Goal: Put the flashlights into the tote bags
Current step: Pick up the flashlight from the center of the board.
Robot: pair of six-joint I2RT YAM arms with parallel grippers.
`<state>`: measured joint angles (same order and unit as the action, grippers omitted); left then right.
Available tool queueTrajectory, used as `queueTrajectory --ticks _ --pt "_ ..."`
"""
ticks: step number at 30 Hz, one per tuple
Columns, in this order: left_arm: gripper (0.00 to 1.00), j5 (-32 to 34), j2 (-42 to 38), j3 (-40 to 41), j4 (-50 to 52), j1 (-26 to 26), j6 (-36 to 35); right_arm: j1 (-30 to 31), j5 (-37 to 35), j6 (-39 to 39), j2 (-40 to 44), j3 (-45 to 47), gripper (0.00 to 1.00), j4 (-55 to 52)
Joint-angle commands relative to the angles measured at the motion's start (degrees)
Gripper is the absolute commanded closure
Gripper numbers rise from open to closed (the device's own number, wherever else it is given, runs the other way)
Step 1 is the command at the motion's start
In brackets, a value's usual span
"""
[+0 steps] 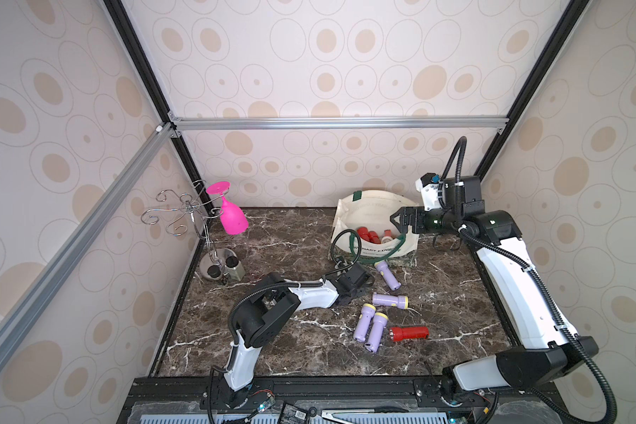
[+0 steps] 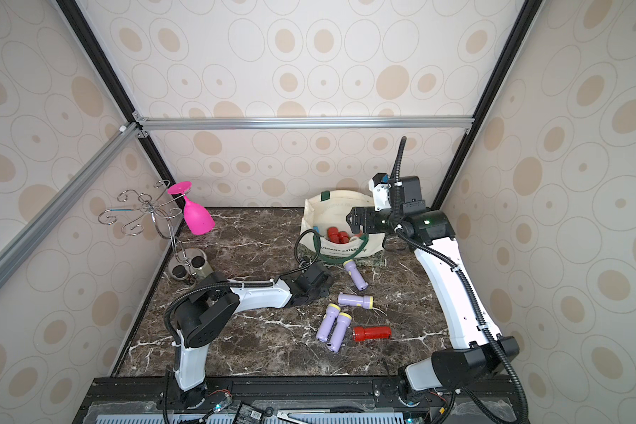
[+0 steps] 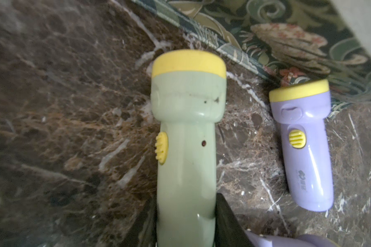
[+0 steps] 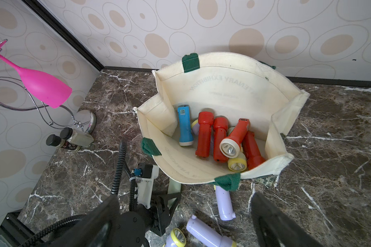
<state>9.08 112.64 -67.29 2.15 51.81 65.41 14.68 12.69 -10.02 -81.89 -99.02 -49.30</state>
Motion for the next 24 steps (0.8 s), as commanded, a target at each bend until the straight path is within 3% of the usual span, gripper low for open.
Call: queueTrajectory --ticks 1,5,12,24 --pt "0.92 -0.4 -5.52 5.98 -5.01 -0.09 -2.98 0.19 2.58 -0.5 2.2 1.11 0.03 -1.36" --pt "0.94 -2.01 -11.83 13.11 -14.21 -0.13 -2.1 0.22 5.41 -2.09 3.39 3.38 0.03 -1.33" --pt "1.0 -1.98 -20.79 19.72 -21.15 -0.03 -3.41 0.26 11.88 -4.8 5.04 7.81 0.04 -0.47" --pt "1.0 -5.63 -35.88 18.48 -13.04 0.22 -17.93 0.69 33.09 -7.29 2.65 16.24 0.03 4.89"
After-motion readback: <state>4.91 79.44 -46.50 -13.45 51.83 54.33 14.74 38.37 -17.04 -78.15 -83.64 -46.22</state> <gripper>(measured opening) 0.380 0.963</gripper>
